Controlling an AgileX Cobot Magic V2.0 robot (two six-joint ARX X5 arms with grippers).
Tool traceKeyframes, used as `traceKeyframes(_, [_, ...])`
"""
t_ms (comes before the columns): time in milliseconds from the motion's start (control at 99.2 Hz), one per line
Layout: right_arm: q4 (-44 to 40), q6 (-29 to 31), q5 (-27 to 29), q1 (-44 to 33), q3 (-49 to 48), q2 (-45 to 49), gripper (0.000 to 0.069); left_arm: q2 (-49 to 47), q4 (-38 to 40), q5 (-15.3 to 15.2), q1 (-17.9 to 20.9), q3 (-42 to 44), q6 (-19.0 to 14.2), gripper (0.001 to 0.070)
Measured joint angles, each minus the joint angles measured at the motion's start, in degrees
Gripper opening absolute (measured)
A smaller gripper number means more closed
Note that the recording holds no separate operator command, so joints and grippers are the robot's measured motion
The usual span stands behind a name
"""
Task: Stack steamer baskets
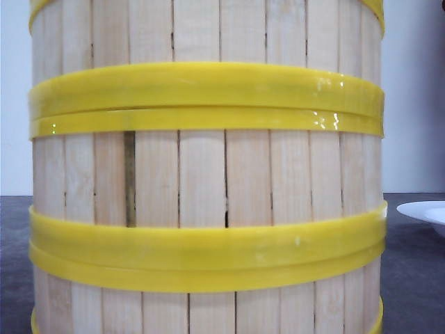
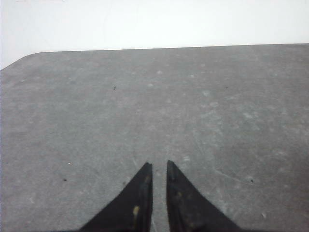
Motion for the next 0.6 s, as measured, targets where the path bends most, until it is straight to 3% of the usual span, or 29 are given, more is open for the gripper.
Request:
traceKeyframes(282, [21.22, -3.3, -17.42, -16.85, -20.41, -6.69, 0.0012, 0.0, 0.0, 0.0, 0.0, 0.0, 0.0, 0.0025])
traceKeyframes(605, [25.38, 2.45, -17.14, -21.0, -44.39, -20.17, 0.0012, 0.0, 0.0, 0.0, 0.0, 0.0, 0.0, 0.0025])
